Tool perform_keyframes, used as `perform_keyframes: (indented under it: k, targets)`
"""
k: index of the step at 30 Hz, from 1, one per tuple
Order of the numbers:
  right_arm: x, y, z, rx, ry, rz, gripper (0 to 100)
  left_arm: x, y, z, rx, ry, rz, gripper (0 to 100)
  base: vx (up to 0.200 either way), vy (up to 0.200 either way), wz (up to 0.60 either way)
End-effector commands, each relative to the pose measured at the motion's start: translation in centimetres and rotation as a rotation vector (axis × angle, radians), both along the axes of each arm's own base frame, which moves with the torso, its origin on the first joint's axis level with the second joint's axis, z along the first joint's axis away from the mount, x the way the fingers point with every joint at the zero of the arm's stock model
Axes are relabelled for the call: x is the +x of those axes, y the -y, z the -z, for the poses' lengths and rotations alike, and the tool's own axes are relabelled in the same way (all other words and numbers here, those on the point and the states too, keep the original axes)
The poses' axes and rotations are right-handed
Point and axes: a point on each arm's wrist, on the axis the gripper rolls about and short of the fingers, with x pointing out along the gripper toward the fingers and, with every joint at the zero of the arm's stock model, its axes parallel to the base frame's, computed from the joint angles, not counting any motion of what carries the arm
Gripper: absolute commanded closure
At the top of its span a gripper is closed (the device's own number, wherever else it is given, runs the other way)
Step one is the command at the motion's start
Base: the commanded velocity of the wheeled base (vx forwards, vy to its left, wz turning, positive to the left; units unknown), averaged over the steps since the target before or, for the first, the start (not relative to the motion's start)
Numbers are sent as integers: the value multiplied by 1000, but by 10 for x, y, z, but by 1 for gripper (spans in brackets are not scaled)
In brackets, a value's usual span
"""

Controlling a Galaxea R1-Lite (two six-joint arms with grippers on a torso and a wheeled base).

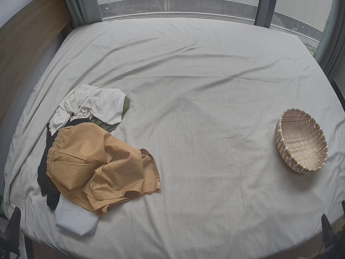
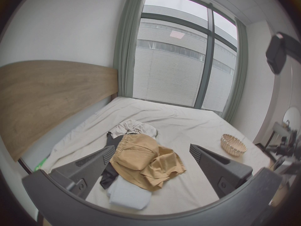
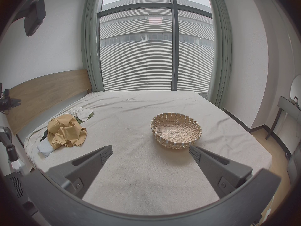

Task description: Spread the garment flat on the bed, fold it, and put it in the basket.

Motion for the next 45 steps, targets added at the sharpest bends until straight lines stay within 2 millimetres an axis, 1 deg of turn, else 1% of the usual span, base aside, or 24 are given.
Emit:
perform_keyframes:
  k: [1,2,3,8,10,11,12,15,16,17,18,19,23,26,27,28,31,33,36,37,39,40,41,45]
  targets:
    - [0,0,5,-1,-4,1,0,14,2,-17,-49,-71,74,0,0,0,0]
    - [0,0,5,-1,-4,1,0,14,2,-17,-49,-71,74,0,0,0,0]
    - [0,0,5,-2,-3,-1,0,21,3,-20,-72,-106,107,0,0,0,0]
    - [0,0,5,-2,-3,-1,0,35,6,-19,-128,-206,179,0,0,0,0]
    - [0,0,5,-2,-3,1,0,36,6,-19,-128,-214,185,0,0,0,0]
    - [0,0,5,-2,-3,-1,0,46,8,-18,-157,-280,214,0,0,0,0]
    - [0,0,5,-2,-3,1,0,52,9,-19,-174,-305,225,0,0,0,0]
    - [0,0,5,-2,-4,-1,0,64,11,-22,-199,-328,251,0,0,0,0]
    - [0,0,5,-2,-4,-1,0,64,11,-22,-199,-328,251,0,0,0,0]
    - [0,0,5,-2,-3,1,0,71,12,-23,-207,-339,264,0,0,0,0]
    - [0,0,5,-2,-3,1,0,71,12,-23,-207,-339,264,0,0,0,0]
    - [0,0,5,-2,-3,1,0,79,14,-22,-210,-365,275,0,0,0,0]
    - [0,0,5,-2,-4,1,0,87,16,-22,-209,-390,287,0,0,0,0]
    - [0,0,5,-2,-4,1,0,99,18,-17,-204,-445,291,0,0,0,0]
    - [0,0,5,-2,-4,1,0,99,18,-17,-204,-445,291,0,0,0,0]
    - [0,0,5,-2,-3,1,0,105,20,-15,-200,-469,297,0,0,0,0]
    - [0,0,5,-2,-3,1,0,109,23,-12,-195,-497,320,0,0,0,0]
    - [0,0,5,-2,-3,1,0,116,29,-7,-182,-549,358,0,0,0,0]
    - [0,0,5,-2,-4,1,0,123,33,-4,-180,-585,369,0,0,0,0]
    - [0,0,5,-2,-3,1,0,132,36,-2,-188,-611,372,0,0,0,0]
    - [0,0,5,-2,-4,1,0,140,39,2,-188,-627,375,0,0,0,0]
    - [0,0,5,-2,-4,1,0,140,39,2,-188,-627,375,0,0,0,0]
    - [0,0,5,-1,-4,1,0,152,43,7,-188,-651,372,0,0,0,0]
    - [0,0,5,-1,-3,2,0,166,47,14,-186,-685,370,0,0,0,0]
